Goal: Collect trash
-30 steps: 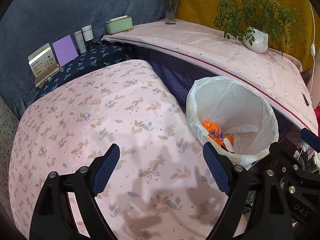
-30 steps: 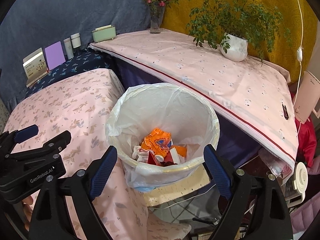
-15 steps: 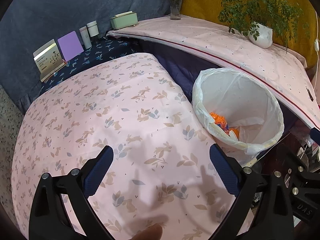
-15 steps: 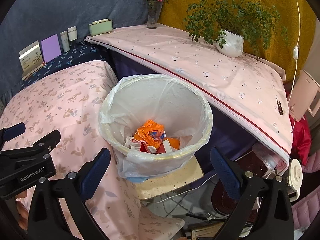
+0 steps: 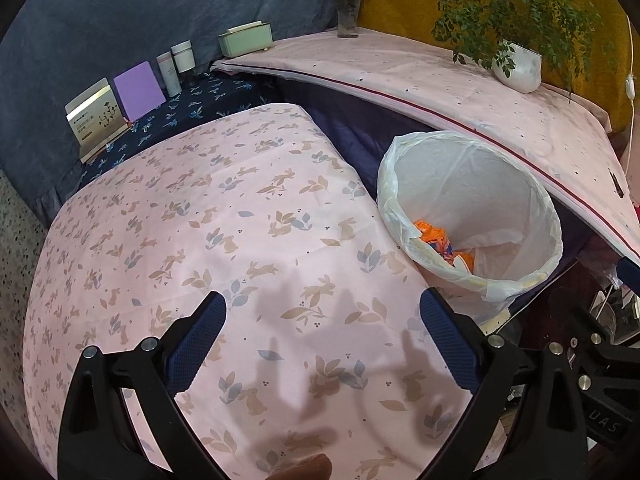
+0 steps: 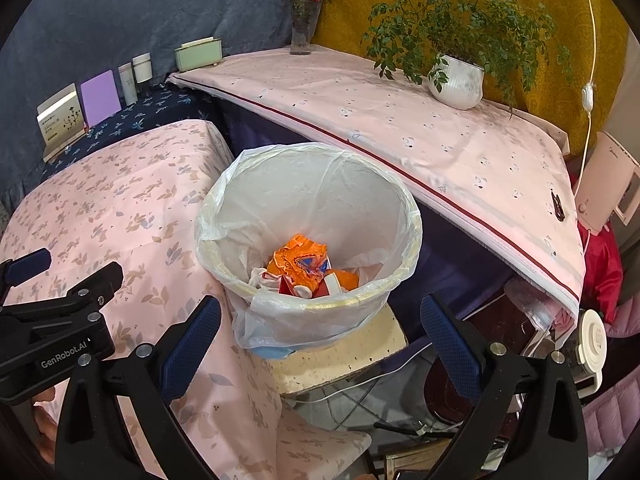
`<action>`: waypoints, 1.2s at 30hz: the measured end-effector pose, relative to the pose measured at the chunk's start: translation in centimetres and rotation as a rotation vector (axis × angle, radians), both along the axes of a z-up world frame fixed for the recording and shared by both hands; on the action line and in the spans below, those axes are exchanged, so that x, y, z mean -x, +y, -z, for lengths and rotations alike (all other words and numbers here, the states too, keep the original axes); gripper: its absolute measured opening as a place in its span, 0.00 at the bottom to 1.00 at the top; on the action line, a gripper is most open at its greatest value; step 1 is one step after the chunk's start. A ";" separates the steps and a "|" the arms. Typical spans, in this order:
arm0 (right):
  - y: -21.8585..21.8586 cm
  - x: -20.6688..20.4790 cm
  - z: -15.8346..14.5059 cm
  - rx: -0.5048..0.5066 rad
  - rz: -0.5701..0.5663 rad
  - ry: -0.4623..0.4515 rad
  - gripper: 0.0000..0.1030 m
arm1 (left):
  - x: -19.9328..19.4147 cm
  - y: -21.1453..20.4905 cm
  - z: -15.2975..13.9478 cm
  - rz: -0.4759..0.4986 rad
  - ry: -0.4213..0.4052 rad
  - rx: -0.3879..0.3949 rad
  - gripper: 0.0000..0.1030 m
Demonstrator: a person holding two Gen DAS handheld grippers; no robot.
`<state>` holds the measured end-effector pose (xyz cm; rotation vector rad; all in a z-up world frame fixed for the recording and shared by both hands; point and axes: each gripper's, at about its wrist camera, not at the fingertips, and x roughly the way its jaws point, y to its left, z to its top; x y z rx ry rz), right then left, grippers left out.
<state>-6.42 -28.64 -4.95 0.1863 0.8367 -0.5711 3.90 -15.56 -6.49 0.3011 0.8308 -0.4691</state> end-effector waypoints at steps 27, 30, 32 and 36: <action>-0.6 0.6 0.3 -0.008 0.015 -0.003 0.93 | 0.5 -0.6 0.0 0.015 0.001 0.001 0.91; -0.6 0.5 0.3 -0.009 0.015 -0.004 0.93 | 0.6 -0.6 -0.1 0.016 0.000 0.002 0.91; -0.7 0.6 0.2 -0.008 0.016 -0.004 0.93 | 0.6 -0.6 -0.1 0.016 0.000 0.002 0.91; -0.7 0.6 0.2 -0.008 0.017 -0.005 0.93 | 0.7 -0.7 -0.2 0.017 0.000 0.003 0.91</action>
